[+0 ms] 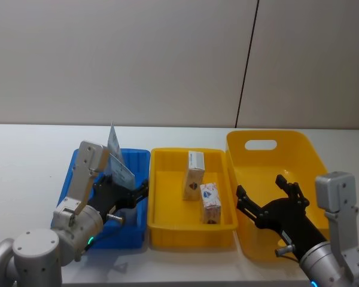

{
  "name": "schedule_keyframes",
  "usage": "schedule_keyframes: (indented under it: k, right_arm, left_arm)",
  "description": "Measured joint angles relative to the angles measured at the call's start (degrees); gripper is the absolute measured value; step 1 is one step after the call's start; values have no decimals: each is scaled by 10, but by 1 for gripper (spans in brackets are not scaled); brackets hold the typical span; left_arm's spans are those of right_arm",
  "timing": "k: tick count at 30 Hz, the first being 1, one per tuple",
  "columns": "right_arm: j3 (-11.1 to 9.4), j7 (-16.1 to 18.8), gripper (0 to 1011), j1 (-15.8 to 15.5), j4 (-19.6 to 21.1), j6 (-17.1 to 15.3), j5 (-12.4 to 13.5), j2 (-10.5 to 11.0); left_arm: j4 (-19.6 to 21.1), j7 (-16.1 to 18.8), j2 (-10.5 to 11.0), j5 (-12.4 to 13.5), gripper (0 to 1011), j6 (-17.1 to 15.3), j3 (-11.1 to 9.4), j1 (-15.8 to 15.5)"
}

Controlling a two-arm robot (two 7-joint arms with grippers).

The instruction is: Bimanual collaborative sorting of washing and personal care products

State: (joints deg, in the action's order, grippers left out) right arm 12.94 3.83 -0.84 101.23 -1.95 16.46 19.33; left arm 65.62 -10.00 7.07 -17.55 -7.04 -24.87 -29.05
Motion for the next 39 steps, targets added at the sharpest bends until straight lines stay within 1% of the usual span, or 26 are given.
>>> schedule_keyframes:
  k: [1, 3, 19, 22, 26, 32, 33, 36, 37, 39]
  right_arm:
    - [0, 0, 1003, 0, 0, 0, 0, 0]
    - [0, 0, 1003, 0, 0, 0, 0, 0]
    - [0, 0, 1003, 0, 0, 0, 0, 0]
    - [0, 0, 1003, 0, 0, 0, 0, 0]
    - [0, 0, 1003, 0, 0, 0, 0, 0]
    - [0, 0, 1003, 0, 0, 0, 0, 0]
    - [0, 0, 1003, 0, 0, 0, 0, 0]
    - [0, 0, 1003, 0, 0, 0, 0, 0]
    - [0, 0, 1003, 0, 0, 0, 0, 0]
    - [0, 0, 1003, 0, 0, 0, 0, 0]
  left_arm:
    - [0, 0, 0, 0, 815, 0, 0, 0]
    - [-3, 0, -2, 0, 782, -1, 0, -2]
    - [-10, 1, -7, 1, 687, -2, 1, -7]
    - [-9, -1, -6, 2, 669, 2, 3, -5]
    - [-2, -6, -3, 1, 647, 14, 6, 0]
    - [20, -20, 7, -3, 606, 38, 15, 9]
    - [29, -25, 11, -5, 598, 45, 19, 12]
    - [40, -32, 16, -9, 577, 51, 23, 14]
    - [51, -40, 21, -13, 575, 56, 28, 16]
    - [60, -46, 24, -16, 563, 58, 31, 18]
